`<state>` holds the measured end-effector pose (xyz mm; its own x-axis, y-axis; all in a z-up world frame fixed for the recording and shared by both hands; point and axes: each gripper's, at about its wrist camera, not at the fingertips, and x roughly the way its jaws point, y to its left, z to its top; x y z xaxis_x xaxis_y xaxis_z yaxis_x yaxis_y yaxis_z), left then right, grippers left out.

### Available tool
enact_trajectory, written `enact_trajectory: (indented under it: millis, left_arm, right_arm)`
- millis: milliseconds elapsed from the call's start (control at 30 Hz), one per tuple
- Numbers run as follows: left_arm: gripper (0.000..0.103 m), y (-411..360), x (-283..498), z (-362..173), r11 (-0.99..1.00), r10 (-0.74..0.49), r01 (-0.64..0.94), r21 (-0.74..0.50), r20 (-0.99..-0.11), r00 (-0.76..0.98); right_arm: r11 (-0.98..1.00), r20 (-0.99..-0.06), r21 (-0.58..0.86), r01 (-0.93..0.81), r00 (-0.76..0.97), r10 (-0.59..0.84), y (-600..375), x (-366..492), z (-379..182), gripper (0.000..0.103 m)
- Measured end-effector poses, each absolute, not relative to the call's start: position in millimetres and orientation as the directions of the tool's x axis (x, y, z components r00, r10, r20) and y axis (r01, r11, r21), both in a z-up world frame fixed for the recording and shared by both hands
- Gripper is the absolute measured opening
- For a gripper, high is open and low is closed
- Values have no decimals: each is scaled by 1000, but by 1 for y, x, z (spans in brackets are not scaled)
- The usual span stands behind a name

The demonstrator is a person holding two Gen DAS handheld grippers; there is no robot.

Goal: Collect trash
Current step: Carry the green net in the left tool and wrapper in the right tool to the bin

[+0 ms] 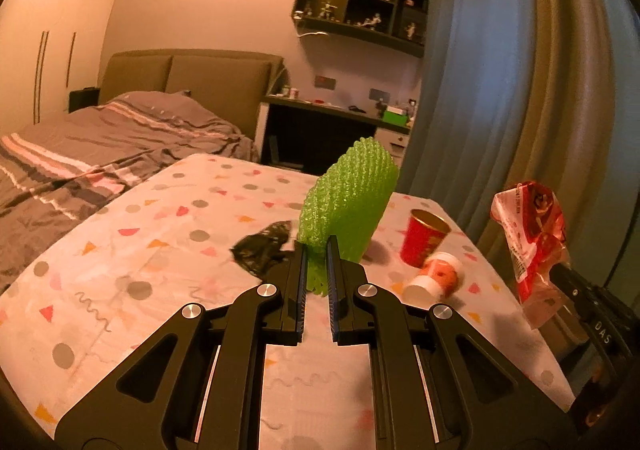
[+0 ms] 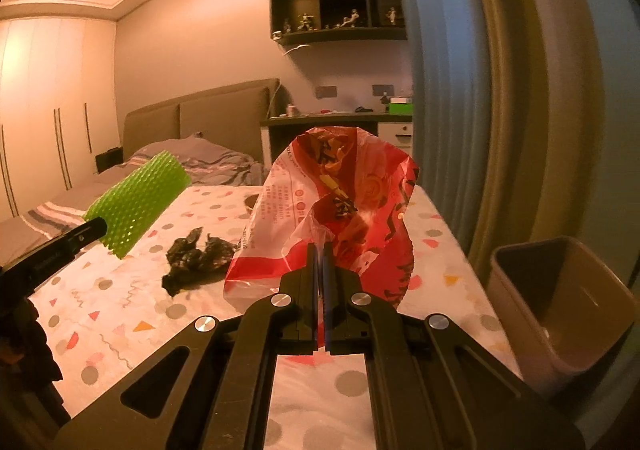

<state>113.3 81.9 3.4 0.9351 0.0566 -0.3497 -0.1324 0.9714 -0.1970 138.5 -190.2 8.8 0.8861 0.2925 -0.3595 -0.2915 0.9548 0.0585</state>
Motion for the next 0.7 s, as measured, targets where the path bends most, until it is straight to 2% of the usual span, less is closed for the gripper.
enact_trajectory:
  millis: [700]
  left_arm:
    - [8,-34,140,6,986,-129,82,-146,-352,927]
  right_arm:
    - [988,-343,104,-116,928,145,-285,124,0,2]
